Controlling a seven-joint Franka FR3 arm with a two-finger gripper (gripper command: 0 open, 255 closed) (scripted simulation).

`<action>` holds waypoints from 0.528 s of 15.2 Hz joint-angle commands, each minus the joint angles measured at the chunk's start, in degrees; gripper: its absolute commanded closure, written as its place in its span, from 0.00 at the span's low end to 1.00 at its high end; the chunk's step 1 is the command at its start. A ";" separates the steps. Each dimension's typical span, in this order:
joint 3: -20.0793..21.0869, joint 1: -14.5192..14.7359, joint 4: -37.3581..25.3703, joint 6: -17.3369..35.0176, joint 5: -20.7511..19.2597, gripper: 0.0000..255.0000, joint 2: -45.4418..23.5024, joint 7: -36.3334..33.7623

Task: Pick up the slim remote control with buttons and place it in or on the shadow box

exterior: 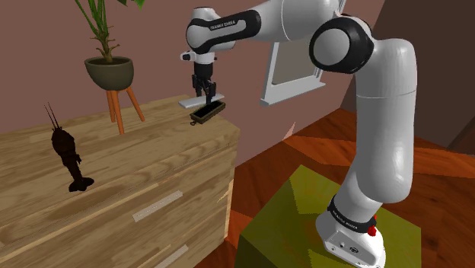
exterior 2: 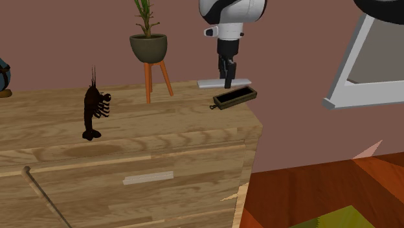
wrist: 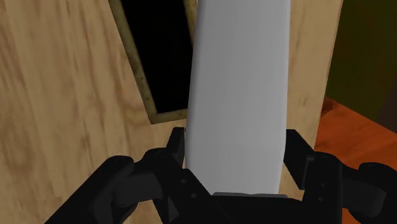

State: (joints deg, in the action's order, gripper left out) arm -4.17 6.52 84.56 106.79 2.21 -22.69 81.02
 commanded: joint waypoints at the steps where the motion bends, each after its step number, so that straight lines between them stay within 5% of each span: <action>1: -0.51 -1.59 -4.99 -1.68 0.43 1.00 -3.33 2.11; 6: -1.33 -5.62 -19.79 -7.30 1.48 1.00 -12.60 6.36; 8: -1.30 -5.57 -18.10 -5.70 1.48 1.00 -12.51 6.39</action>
State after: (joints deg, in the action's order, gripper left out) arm -5.47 1.11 66.91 100.96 3.64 -34.66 87.22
